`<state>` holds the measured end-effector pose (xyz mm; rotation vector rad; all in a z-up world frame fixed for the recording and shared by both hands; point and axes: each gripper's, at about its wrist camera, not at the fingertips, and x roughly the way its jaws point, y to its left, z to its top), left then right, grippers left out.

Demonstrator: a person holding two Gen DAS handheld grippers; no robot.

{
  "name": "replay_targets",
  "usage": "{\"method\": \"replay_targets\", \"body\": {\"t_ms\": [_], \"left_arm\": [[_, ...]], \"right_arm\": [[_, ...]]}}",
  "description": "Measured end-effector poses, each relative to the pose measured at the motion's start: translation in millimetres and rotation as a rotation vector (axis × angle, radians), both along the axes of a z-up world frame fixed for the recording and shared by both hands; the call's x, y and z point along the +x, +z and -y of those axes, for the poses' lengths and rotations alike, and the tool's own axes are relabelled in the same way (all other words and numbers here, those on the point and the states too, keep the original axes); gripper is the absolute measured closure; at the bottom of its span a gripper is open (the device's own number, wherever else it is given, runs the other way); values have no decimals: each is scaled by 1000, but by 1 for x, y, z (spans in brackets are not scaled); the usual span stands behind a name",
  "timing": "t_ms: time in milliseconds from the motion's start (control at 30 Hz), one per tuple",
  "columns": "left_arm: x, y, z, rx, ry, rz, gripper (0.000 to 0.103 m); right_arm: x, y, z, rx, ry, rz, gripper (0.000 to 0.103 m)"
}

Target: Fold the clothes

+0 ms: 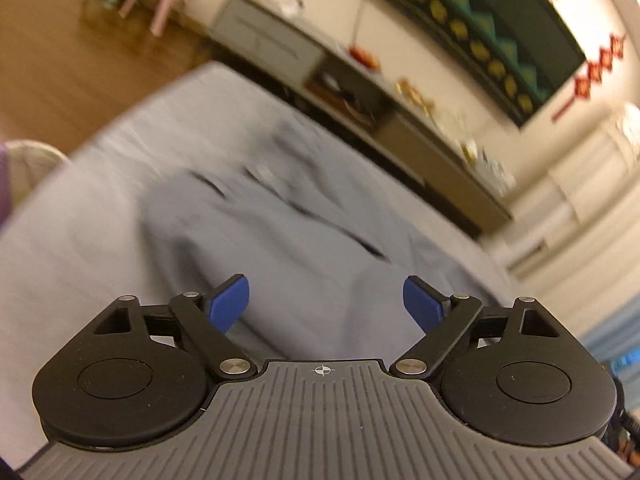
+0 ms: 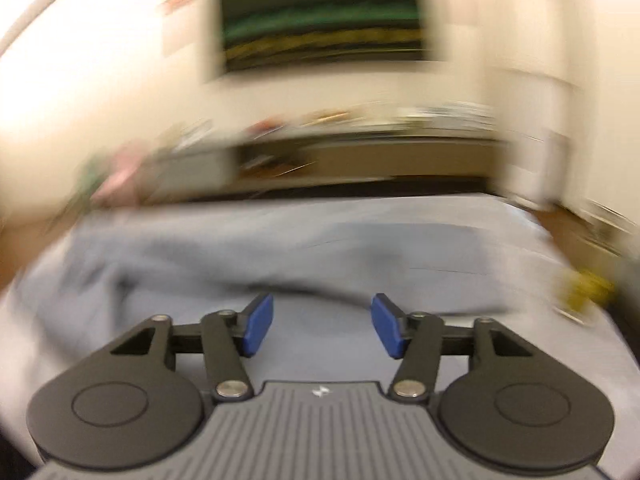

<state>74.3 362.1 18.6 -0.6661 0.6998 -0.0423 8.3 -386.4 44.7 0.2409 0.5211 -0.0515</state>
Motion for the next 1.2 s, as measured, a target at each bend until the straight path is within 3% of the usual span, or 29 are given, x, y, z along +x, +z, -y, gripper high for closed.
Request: {"method": "replay_targets", "body": {"t_ms": [100, 167, 267, 367, 400, 433, 467, 500, 533, 567, 633, 700, 767, 900, 1033, 1067, 1133, 1200], "left_arm": [[20, -17, 22, -12, -13, -68, 25], [24, -27, 31, -10, 17, -140, 25], [30, -48, 35, -30, 39, -198, 25], [45, -66, 37, -26, 76, -262, 25], [49, -67, 37, -16, 87, -258, 22], [54, -66, 35, -1, 106, -254, 23], [60, -65, 32, 15, 125, -250, 27], [66, -65, 30, 29, 147, -242, 33], [72, -66, 28, 44, 170, -234, 50], [78, -67, 24, 55, 193, -228, 74], [89, -72, 6, 52, 247, -225, 88], [97, -77, -15, 10, 304, -202, 94], [98, -79, -32, 15, 370, -187, 94], [77, -76, -56, -42, 458, -132, 94], [57, -74, -60, -130, 468, -85, 82], [54, -73, -59, -161, 474, -67, 72], [50, -65, -55, -176, 485, -44, 58], [46, -54, -52, -182, 483, -16, 55]], "right_arm": [[-9, -21, 77, 193, -206, -96, 42], [-11, -43, 103, 278, -242, -190, 42], [-8, -74, 105, 250, -178, -299, 34], [10, -99, 98, 181, -96, -384, 34], [19, -106, 95, 155, -72, -412, 38], [31, -112, 89, 125, -40, -434, 58], [40, -115, 77, 90, -6, -443, 79], [48, -117, 63, 56, 26, -446, 89], [56, -118, 48, 4, 67, -449, 92], [70, -117, 34, -68, 98, -448, 95], [100, -118, 9, -133, 171, -429, 96], [129, -120, -16, -182, 253, -399, 97], [154, -118, -38, -245, 321, -356, 98], [146, -111, -9, -237, 209, -370, 99], [134, -104, 26, -214, 83, -391, 98], [131, -102, 35, -208, 51, -396, 97], [122, -108, 34, -267, 21, -457, 87], [111, -105, 25, -401, -53, -458, 74]]}}
